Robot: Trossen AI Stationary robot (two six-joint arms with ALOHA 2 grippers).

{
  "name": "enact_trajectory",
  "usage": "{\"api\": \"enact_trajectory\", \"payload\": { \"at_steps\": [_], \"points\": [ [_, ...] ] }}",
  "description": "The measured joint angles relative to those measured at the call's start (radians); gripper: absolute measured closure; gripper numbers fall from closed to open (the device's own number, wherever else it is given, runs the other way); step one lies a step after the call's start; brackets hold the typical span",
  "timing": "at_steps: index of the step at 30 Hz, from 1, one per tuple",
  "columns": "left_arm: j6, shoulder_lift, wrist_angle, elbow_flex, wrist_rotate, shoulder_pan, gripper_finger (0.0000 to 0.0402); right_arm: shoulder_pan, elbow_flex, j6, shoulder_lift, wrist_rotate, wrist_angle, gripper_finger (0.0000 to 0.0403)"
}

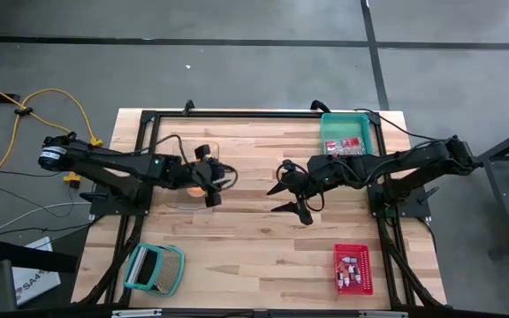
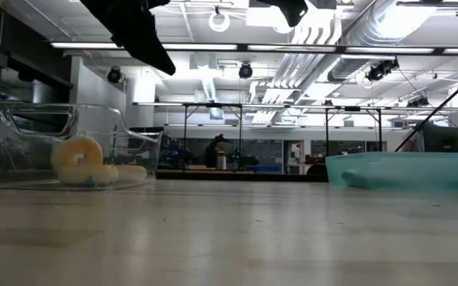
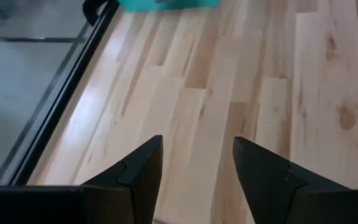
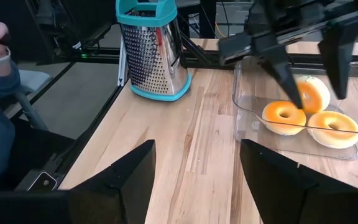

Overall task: Pick & Place Food Item
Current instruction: Return to Home Position

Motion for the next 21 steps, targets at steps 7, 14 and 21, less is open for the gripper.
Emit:
{"api": "enact_trajectory", "payload": {
  "at_steps": [7,14,21],
  "points": [
    [0.012,-0.112,0.088,-0.127,0.085,0.109,0.0214,0.000,0.000,0.000,0.000,0.000,-0.001,0.0180],
    [0.038,-0.242,0.275,-0.302,0.165,0.209,0.0214,0.000,0.000,0.000,0.000,0.000,-0.001,0.0180],
    [0.039,-0.351,0.414,-0.438,0.207,0.271,0.0214,0.000,0.000,0.000,0.000,0.000,-0.001,0.0180]
  ]
}}
